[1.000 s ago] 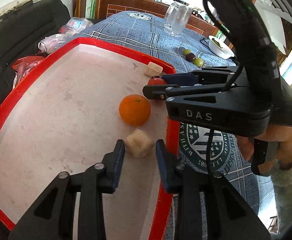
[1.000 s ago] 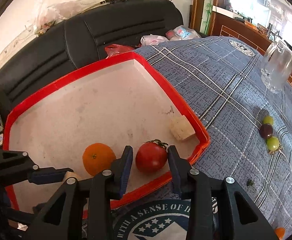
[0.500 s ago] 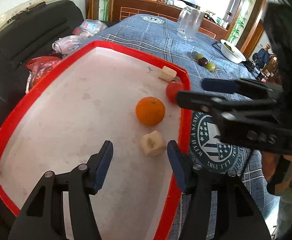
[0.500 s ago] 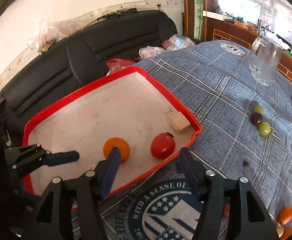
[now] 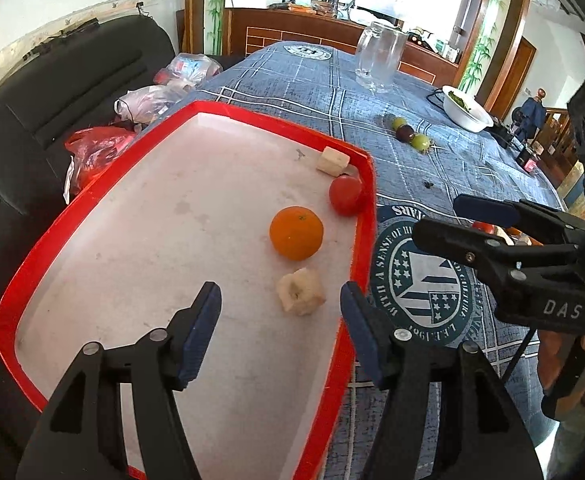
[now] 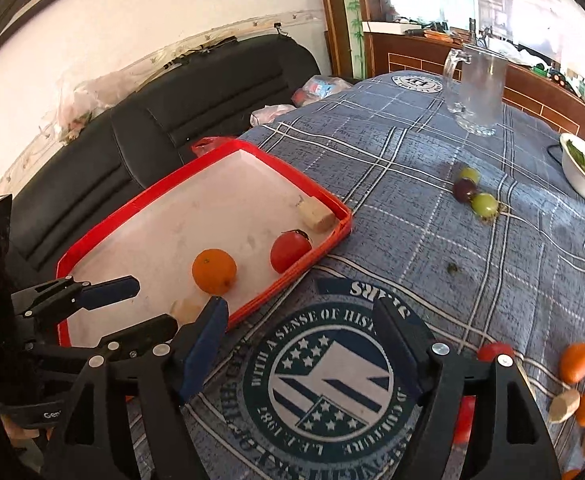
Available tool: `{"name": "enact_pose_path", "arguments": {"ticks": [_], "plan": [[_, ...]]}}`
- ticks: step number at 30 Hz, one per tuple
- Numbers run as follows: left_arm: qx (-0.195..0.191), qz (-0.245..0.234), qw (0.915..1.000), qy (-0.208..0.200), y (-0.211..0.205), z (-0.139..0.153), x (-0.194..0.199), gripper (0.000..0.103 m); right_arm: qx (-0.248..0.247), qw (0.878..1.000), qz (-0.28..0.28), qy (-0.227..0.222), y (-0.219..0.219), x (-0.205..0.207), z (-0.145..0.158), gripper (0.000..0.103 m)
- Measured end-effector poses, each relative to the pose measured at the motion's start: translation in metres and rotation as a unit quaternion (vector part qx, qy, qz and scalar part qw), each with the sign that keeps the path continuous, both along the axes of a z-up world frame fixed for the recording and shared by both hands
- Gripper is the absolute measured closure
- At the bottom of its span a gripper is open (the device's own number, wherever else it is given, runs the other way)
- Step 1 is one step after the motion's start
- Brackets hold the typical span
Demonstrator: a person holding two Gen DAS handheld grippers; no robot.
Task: Organize fruits
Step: 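Move both open grippers back over the remaining fruit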
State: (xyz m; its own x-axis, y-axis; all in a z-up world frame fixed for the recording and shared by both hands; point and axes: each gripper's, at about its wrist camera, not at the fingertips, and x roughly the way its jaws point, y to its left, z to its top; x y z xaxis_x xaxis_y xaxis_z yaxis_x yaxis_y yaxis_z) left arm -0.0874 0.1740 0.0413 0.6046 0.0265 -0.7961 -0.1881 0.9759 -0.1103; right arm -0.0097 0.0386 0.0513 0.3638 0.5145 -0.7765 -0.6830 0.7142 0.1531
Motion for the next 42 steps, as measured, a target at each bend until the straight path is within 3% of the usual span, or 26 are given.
{"name": "enact_pose_path", "arguments": {"ticks": [12,30,42], "plan": [[-0.011,-0.006,0.9998,-0.018,-0.015,0.009,0.001,0.035,0.023,0.997,-0.071,0.012,-0.048,-0.023,0.006,0.022],[-0.018,-0.083,0.9963,-0.015,-0.075,0.007,0.009,0.035,0.019,0.978,-0.206,0.026,-0.181,-0.047,-0.001,0.021],[-0.02,-0.151,0.9884,-0.006,-0.132,-0.001,0.024,0.035,0.01,0.966,-0.257,0.005,-0.228,-0.059,0.008,0.021]]}}
